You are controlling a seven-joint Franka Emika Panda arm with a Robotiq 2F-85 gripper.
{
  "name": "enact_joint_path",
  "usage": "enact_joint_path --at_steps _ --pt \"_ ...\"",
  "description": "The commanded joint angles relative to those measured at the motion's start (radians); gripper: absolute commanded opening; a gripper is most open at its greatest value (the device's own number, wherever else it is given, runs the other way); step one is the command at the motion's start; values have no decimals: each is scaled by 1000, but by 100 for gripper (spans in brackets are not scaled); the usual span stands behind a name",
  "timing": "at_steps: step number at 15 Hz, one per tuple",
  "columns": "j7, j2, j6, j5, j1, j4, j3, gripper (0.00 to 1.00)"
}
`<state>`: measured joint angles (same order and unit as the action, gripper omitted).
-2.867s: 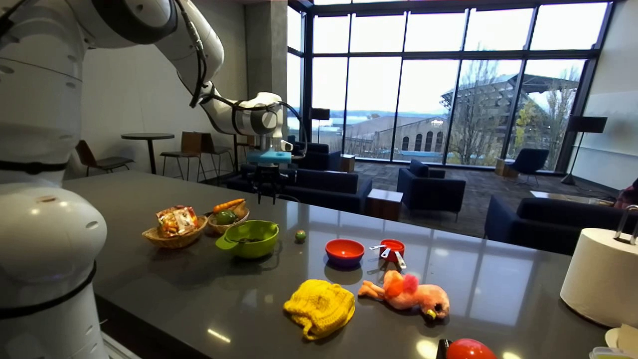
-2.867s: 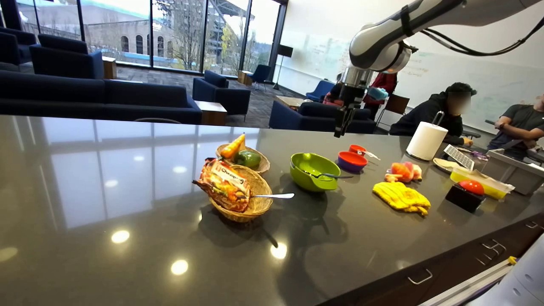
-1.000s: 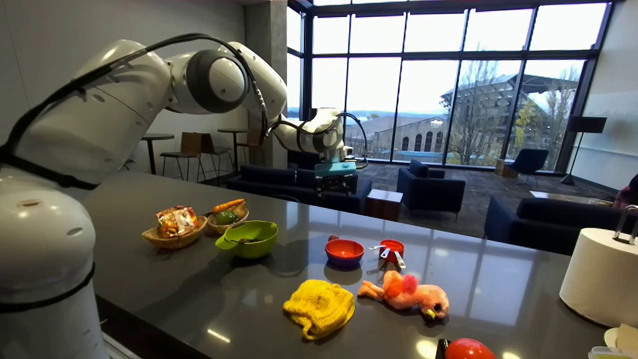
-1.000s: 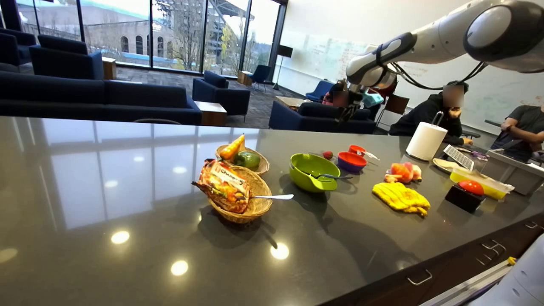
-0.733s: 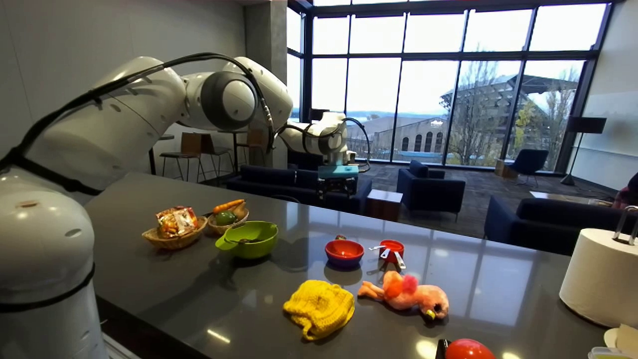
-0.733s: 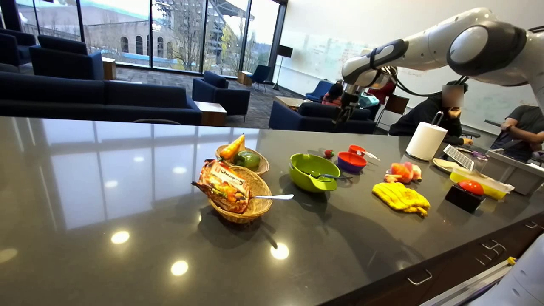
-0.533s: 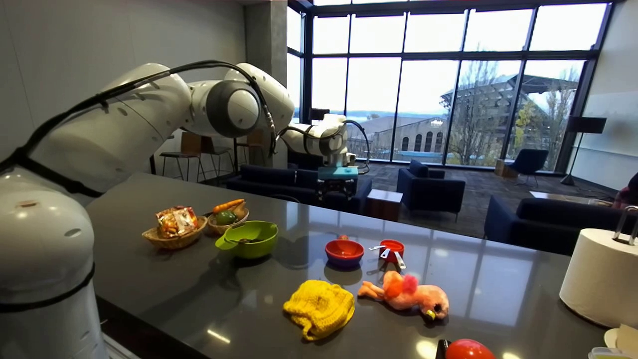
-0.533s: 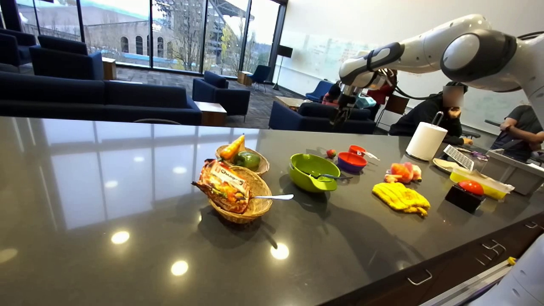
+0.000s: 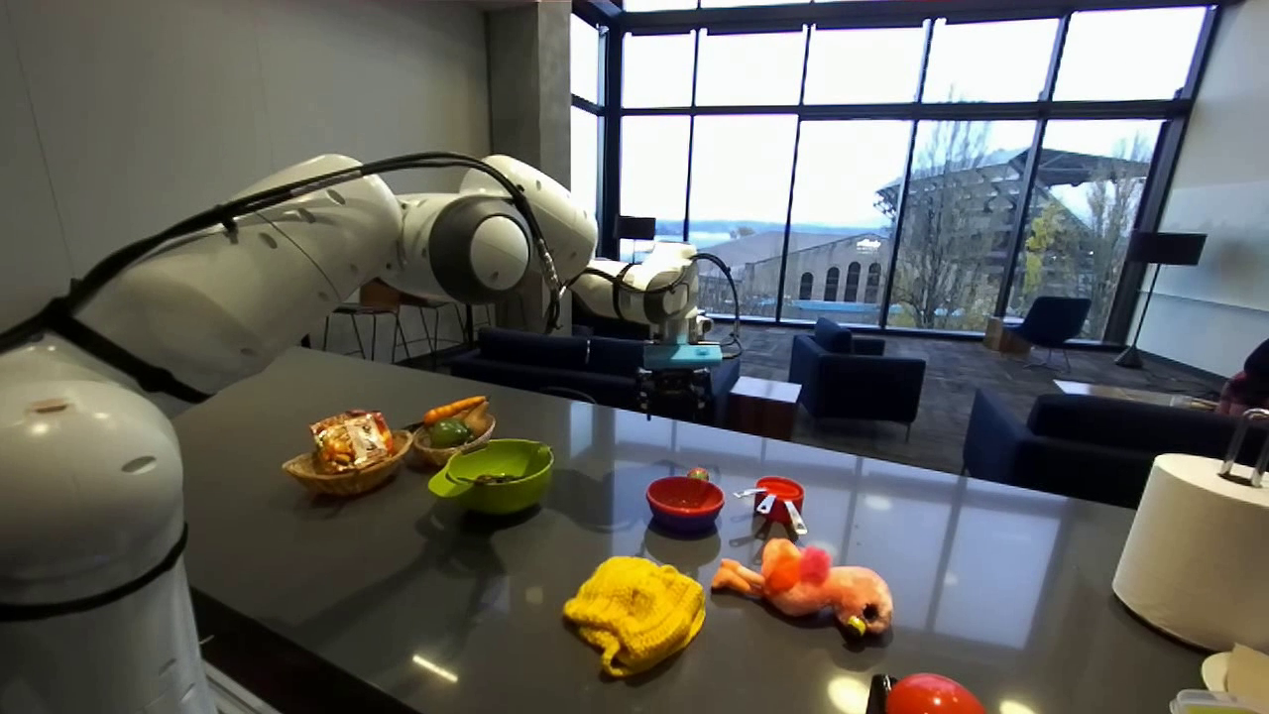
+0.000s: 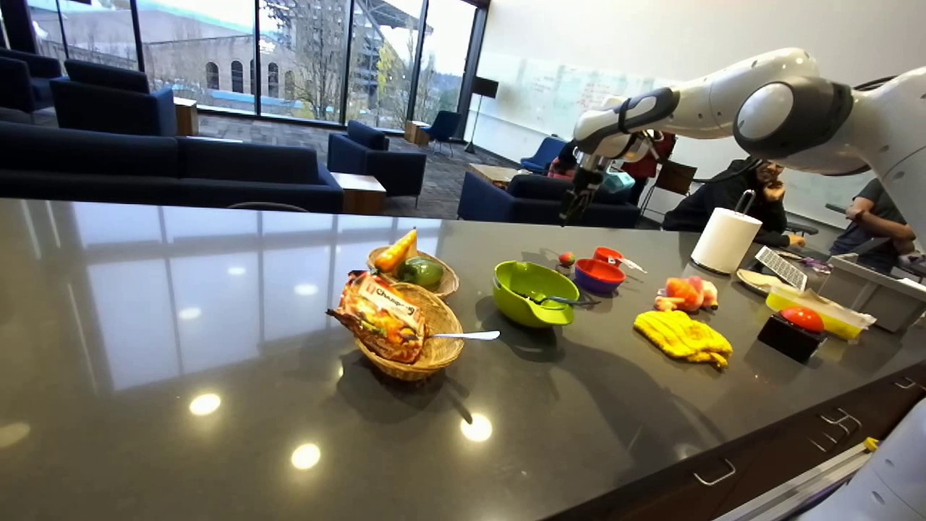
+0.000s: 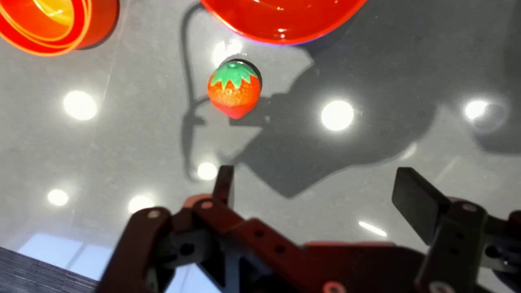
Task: Move the small red object to one of the small baskets
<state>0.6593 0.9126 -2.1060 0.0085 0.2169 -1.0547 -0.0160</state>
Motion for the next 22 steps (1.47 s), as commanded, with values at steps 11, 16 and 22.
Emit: enact_joint_path --at_steps 11,16,22 --pt "181 180 -10 -43 55 159 4 100" --pt "204 230 -2 -24 71 231 -7 100" --pt "213 264 -8 -14 62 260 -30 100"
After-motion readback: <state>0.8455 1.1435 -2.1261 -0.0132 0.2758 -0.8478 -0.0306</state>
